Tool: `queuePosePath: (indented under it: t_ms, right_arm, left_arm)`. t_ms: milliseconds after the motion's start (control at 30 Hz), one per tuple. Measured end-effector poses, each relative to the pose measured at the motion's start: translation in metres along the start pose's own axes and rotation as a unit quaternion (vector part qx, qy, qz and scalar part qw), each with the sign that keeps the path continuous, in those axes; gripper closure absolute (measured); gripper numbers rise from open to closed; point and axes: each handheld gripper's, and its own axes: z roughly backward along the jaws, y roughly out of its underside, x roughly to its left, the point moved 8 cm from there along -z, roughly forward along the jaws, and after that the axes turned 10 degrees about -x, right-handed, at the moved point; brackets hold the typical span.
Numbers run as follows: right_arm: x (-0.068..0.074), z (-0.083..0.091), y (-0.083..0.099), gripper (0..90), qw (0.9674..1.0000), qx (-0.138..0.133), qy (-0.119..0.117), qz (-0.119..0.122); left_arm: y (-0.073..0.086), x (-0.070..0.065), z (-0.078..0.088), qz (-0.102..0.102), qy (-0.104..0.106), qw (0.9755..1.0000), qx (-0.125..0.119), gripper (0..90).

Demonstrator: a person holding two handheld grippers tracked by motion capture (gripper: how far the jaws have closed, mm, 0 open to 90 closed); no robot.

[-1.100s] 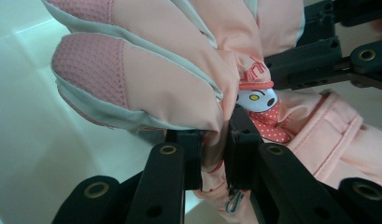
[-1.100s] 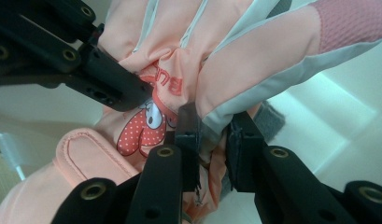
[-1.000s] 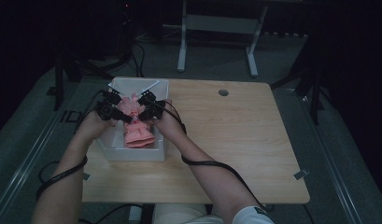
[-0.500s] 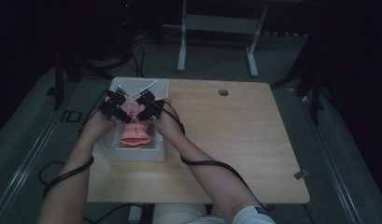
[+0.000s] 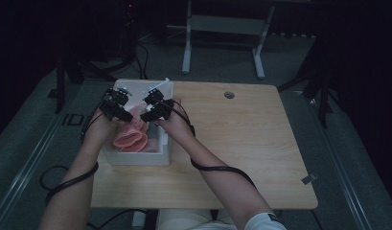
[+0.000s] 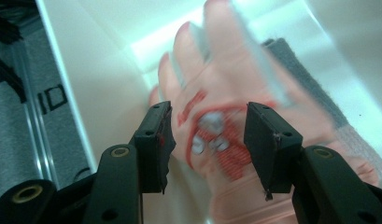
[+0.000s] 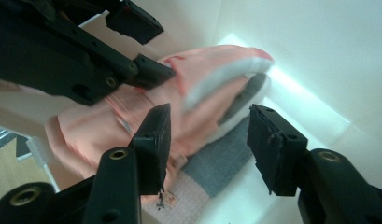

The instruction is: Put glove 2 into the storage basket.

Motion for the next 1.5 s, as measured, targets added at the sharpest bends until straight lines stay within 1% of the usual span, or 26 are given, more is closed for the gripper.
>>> queuePosePath:
  t_ms: [33,133,267,300,333,467,500,533,567,600,667,700,733,767,867,900,933,967,1000,1033,1067,1167,1200,1267,1400,1500]
  right_arm:
    - [-0.002,0.005,-0.001,48.2,1.0,-0.005,-0.001,-0.001]
    - [-0.004,0.009,-0.001,47.3,0.9999,-0.009,-0.006,-0.001]
    - [-0.012,0.024,0.0,45.3,0.9997,-0.024,-0.01,-0.001]
    - [-0.017,0.034,-0.001,43.6,0.9993,-0.035,-0.011,-0.001]
    - [-0.017,0.034,-0.001,43.6,0.9993,-0.035,-0.011,-0.001]
    - [-0.026,0.056,-0.002,39.7,0.9984,-0.055,-0.015,0.0]
    - [-0.031,0.067,-0.001,37.4,0.9979,-0.062,-0.018,-0.002]
    - [-0.031,0.067,-0.001,37.4,0.9979,-0.062,-0.018,-0.002]
    - [-0.034,0.071,0.0,35.8,0.9978,-0.064,-0.017,-0.003]
    - [-0.04,0.08,0.002,31.1,0.9973,-0.071,-0.019,-0.004]
    - [-0.043,0.085,0.004,28.9,0.9971,-0.074,-0.019,-0.005]
    - [-0.05,0.093,0.008,25.2,0.9967,-0.079,-0.019,-0.002]
    - [-0.05,0.093,0.008,25.2,0.9967,-0.079,-0.019,-0.002]
    - [-0.053,0.096,0.011,23.4,0.9966,-0.08,-0.019,-0.001]
    - [-0.063,0.109,0.022,20.1,0.996,-0.086,-0.023,-0.006]
    - [-0.065,0.112,0.024,20.0,0.9958,-0.088,-0.023,-0.008]
    - [-0.065,0.112,0.024,20.0,0.9958,-0.088,-0.023,-0.008]
    - [-0.073,0.121,0.031,19.4,0.9952,-0.095,-0.019,-0.008]
    - [-0.073,0.121,0.031,19.4,0.9952,-0.095,-0.019,-0.008]
    - [-0.075,0.124,0.033,18.5,0.9951,-0.096,-0.02,-0.008]
    - [-0.078,0.128,0.036,18.1,0.9947,-0.1,-0.02,-0.011]
    - [-0.091,0.14,0.045,17.6,0.9941,-0.107,-0.006,-0.015]
    - [-0.093,0.143,0.048,17.1,0.994,-0.108,-0.003,-0.013]
    - [-0.098,0.147,0.056,15.8,0.9947,-0.103,0.005,-0.006]
    - [-0.106,0.153,0.074,15.4,0.9954,-0.096,0.01,-0.001]
    - [-0.11,0.155,0.091,14.9,0.9961,-0.088,0.009,0.004]
  left_arm:
    - [-0.002,0.0,0.004,0.006,0.011,0.9999,-0.007,51.4]
    - [-0.004,-0.002,0.01,0.011,0.022,0.9995,-0.019,51.3]
    - [-0.01,-0.014,0.024,0.007,0.035,0.9982,-0.049,51.2]
    - [-0.013,-0.023,0.03,0.001,0.046,0.9971,-0.06,51.3]
    - [-0.013,-0.023,0.03,0.001,0.046,0.9971,-0.06,51.2]
    - [-0.02,-0.043,0.041,-0.009,0.073,0.9941,-0.08,51.2]
    - [-0.024,-0.054,0.045,-0.017,0.084,0.9926,-0.086,51.2]
    - [-0.024,-0.054,0.045,-0.017,0.084,0.9926,-0.086,51.2]
    - [-0.026,-0.061,0.047,-0.021,0.088,0.9918,-0.09,51.2]
    - [-0.028,-0.066,0.049,-0.027,0.091,0.9911,-0.093,46.8]
    - [-0.032,-0.078,0.052,-0.031,0.099,0.9897,-0.099,45.1]
    - [-0.037,-0.09,0.056,-0.036,0.111,0.9871,-0.109,42.6]
    - [-0.037,-0.09,0.056,-0.036,0.111,0.9871,-0.109,42.0]
    - [-0.04,-0.1,0.059,-0.038,0.119,0.9853,-0.116,42.0]
    - [-0.045,-0.115,0.062,-0.038,0.137,0.9823,-0.123,37.7]
    - [-0.046,-0.12,0.062,-0.038,0.142,0.9812,-0.125,35.9]
    - [-0.046,-0.12,0.062,-0.038,0.142,0.9812,-0.125,34.2]
    - [-0.049,-0.131,0.063,-0.041,0.153,0.9786,-0.131,30.4]
    - [-0.049,-0.131,0.063,-0.041,0.153,0.9786,-0.131,27.5]
    - [-0.049,-0.136,0.064,-0.042,0.164,0.9767,-0.133,27.5]
    - [-0.048,-0.141,0.064,-0.05,0.18,0.9734,-0.133,25.2]
    - [-0.047,-0.16,0.061,-0.07,0.201,0.9687,-0.128,22.5]
    - [-0.047,-0.166,0.06,-0.079,0.203,0.9678,-0.127,17.8]
    - [-0.046,-0.177,0.059,-0.091,0.207,0.9658,-0.127,15.6]
    - [-0.046,-0.198,0.059,-0.107,0.21,0.9627,-0.132,5.6]
    - [-0.045,-0.213,0.059,-0.12,0.219,0.9581,-0.14,1.9]
